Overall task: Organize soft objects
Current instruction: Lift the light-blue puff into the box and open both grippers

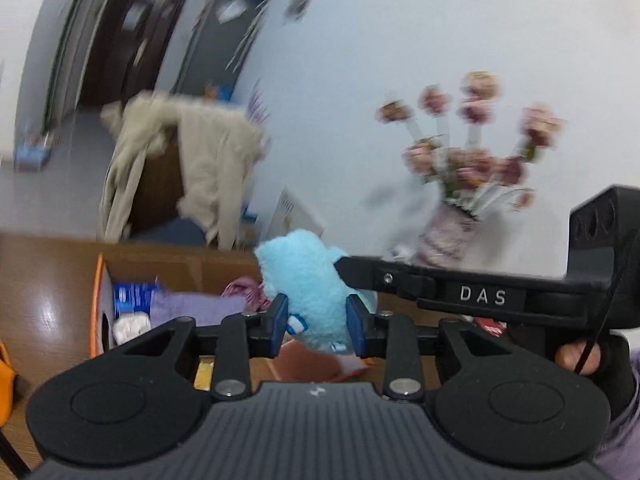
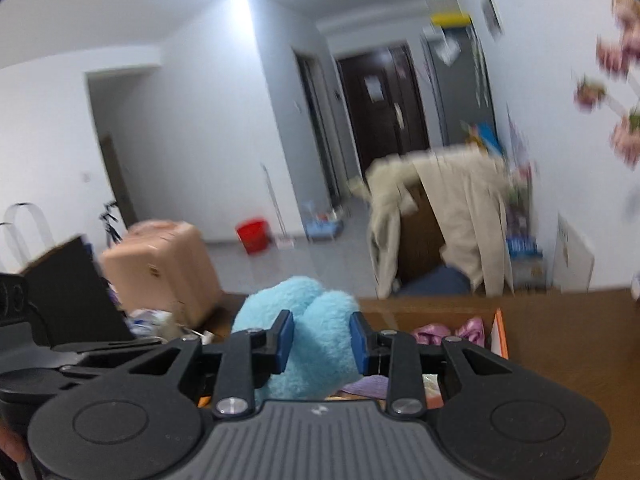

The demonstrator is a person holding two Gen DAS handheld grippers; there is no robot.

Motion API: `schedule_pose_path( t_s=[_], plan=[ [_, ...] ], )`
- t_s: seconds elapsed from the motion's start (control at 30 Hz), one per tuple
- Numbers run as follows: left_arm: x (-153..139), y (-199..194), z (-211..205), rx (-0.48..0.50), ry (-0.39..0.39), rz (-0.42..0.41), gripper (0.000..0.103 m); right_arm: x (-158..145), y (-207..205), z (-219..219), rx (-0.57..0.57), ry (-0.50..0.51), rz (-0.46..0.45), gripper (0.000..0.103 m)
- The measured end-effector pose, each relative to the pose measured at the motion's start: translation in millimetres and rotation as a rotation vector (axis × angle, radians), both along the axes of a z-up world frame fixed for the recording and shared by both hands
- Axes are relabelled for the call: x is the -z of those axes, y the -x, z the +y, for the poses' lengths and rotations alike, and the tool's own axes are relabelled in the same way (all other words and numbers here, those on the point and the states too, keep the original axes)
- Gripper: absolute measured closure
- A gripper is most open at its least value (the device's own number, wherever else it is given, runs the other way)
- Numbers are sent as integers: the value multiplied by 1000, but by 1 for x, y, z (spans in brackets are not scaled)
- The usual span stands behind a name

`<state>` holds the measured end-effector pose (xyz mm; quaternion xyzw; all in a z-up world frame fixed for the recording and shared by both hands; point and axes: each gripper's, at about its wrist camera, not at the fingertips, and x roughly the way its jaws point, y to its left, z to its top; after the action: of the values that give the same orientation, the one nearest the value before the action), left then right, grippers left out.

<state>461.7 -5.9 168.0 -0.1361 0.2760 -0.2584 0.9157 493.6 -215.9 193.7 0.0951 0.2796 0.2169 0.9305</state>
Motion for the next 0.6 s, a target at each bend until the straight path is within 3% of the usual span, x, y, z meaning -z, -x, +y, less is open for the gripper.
schedule_pose_path(
  t_s=[0.03, 0.13, 0.17, 0.27, 0.37, 0.47, 0.6],
  plan=[
    [11, -16, 0, 1, 1, 28, 75, 11, -19, 0, 9, -3, 40, 76],
    [54, -64, 0, 44, 58, 140, 89, 55, -69, 3, 18, -1, 173, 95],
    [67, -75, -2, 43, 62, 172, 90, 75, -84, 6, 6, -2, 211, 95],
    [117, -107, -10, -37, -26, 283, 90, 136, -112, 14, 62, 52, 317, 93],
    [139, -111, -7, -10, -2, 297, 94, 179, -116, 19, 72, 64, 373, 93],
    [138, -106, -11, -8, -47, 258, 94, 192, -113, 21, 64, 64, 368, 98],
    [144, -103, -13, -11, -57, 251, 95, 187, -116, 17, 70, 50, 371, 92]
  ],
)
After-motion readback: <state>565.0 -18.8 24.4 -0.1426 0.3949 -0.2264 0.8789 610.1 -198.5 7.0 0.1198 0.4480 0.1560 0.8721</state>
